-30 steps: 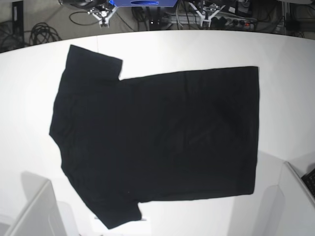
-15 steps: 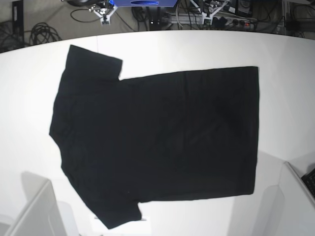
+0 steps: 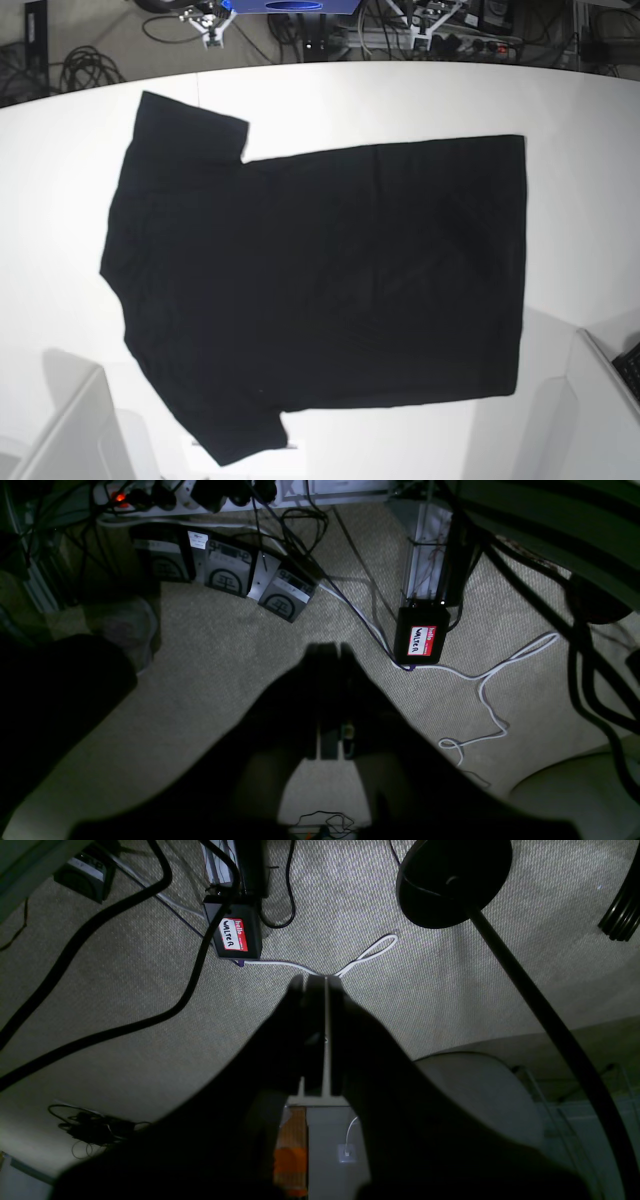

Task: Fold the T-shirt properly

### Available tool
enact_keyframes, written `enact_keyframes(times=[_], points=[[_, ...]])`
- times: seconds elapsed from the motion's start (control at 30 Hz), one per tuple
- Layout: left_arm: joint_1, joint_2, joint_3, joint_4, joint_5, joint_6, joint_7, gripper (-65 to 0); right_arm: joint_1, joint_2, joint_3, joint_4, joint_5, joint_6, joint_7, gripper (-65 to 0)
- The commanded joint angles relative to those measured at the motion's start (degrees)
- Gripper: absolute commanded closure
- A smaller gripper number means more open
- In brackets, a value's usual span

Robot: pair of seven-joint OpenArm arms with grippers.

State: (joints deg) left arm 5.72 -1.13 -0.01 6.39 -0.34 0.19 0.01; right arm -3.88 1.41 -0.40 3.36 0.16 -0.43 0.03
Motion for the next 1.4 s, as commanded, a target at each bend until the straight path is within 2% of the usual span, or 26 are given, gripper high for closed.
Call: enact_keyframes(times=[0.0,0.3,0.53,0.63,0.83,0.93,1.1,1.37], points=[[0.3,-0.1,0.0,0.0,-0.1,0.1,0.1,0.0,-0.7,0.7,-0.1,0.9,0.1,0.0,0.0,0.0],[0.6,-0.1,0.0,0.0,-0.1,0.1,-0.2,0.0,-2.8,2.1,-0.1,4.2,0.1,0.0,-0.1,0.0],[4.4,-0.1,0.5,1.3,0.3,0.0,-1.0,0.0,-4.4,3.2,0.3,5.6,0.3,0.0,0.0,0.0],[8.4,-0.9,0.6,5.8,0.1,0.0,-3.8,0.0,-7.3,3.6,0.3,9.7,0.3,0.0,0.0,0.0],[12.6,-1.7,0.5,9.7,0.0,0.0,-4.8,0.0,-12.9,4.4,0.4,16.6,0.4,0.0,-0.3,0.0],[14.0,-1.9,0.5,10.1,0.0,0.0,-4.9,0.0,-15.7,4.5,4.2,19.1,0.4,0.1,-0.3,0.0],[20.0,-3.7,0.5,20.6,0.0,0.0,-4.9,0.0,-21.2,4.5,10.1,26.9,0.4,0.1,-0.3,0.0],[28.2,-5.9,0.0,35.8,0.0,0.0,-4.9,0.0,-29.3,4.2,10.6,40.0,0.4,0.1,-0.3,0.0]])
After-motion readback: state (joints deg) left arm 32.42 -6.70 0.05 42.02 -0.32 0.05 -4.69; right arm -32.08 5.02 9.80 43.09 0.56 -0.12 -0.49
